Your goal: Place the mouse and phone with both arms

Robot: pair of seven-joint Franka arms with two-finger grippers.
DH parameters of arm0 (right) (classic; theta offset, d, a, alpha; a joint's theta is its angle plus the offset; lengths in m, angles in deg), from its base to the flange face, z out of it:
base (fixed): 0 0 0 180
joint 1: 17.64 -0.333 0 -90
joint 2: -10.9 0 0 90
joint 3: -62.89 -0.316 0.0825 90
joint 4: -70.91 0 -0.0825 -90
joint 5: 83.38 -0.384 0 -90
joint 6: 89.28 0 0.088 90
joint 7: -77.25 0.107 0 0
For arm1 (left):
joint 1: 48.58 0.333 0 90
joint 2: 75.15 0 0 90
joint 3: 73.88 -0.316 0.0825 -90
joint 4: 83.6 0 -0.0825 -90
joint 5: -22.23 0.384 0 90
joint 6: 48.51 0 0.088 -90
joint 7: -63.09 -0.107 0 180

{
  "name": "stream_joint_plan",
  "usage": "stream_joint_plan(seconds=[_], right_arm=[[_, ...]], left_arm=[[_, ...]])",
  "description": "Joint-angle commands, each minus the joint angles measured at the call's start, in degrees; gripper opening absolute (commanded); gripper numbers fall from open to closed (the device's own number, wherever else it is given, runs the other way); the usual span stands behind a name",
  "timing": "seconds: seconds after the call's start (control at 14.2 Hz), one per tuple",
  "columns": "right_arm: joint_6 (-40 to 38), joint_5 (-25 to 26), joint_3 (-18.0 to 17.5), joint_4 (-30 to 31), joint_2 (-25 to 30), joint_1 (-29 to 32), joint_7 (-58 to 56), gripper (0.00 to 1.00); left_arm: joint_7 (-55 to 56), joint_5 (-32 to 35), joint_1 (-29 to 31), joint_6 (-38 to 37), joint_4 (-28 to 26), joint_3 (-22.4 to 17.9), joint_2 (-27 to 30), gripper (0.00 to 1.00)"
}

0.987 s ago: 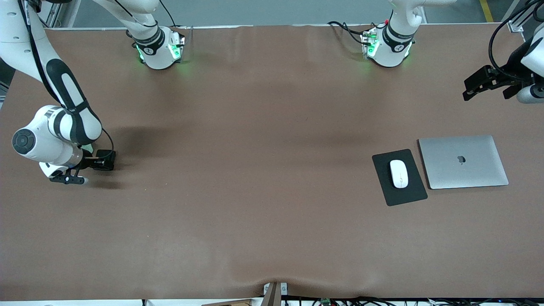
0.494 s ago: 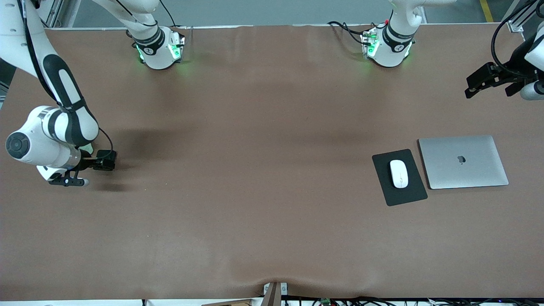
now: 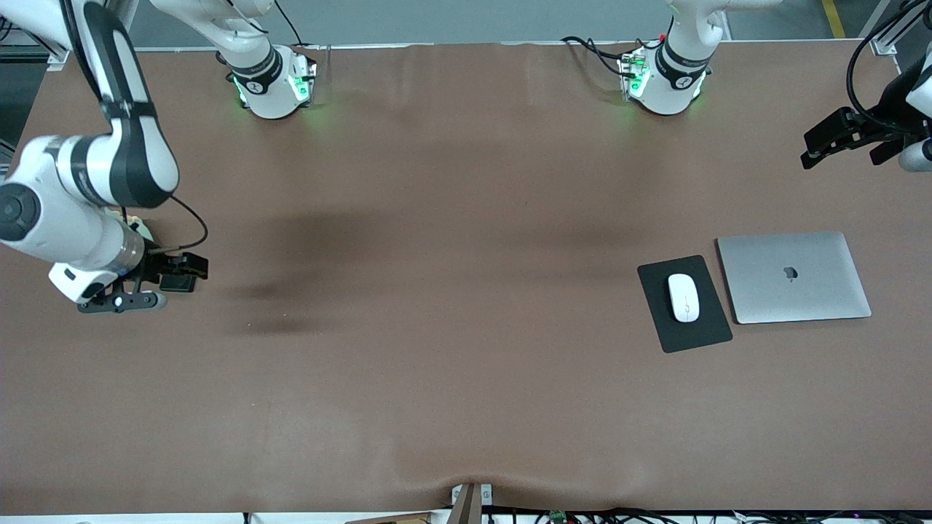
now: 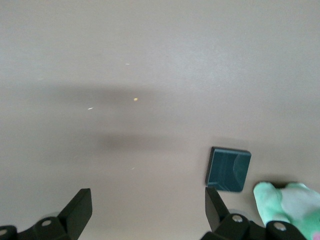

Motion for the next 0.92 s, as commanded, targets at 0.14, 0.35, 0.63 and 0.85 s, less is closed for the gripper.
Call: stream_joint_plan(seconds=[0.14,0.35,0.63,0.85], right_arm=[[-17.34,-0.57,-0.01,-14.18,3.61,-1.77,6.1,1.0],[-22.47,-1.36,1.03,-17.73,7.81,-2.47,6.8,1.0],[-26.16,-3.65,5.69,-17.64,11.87,-5.81,8.65,1.0],[-27.92,-4.35,5.96,-17.73,12.58,-5.29,8.66,1.0]], left_arm=[[-1.15,-0.48,0.16,0.7,-0.7,-0.05,0.88,1.0],[-1.06,-0.75,0.16,1.14,-0.52,0.03,0.7,1.0],[-1.15,-0.92,0.16,1.14,-0.26,0.03,0.53,1.0],[-0.18,-0.31,0.16,1.14,0.97,-0.05,0.18,1.0]])
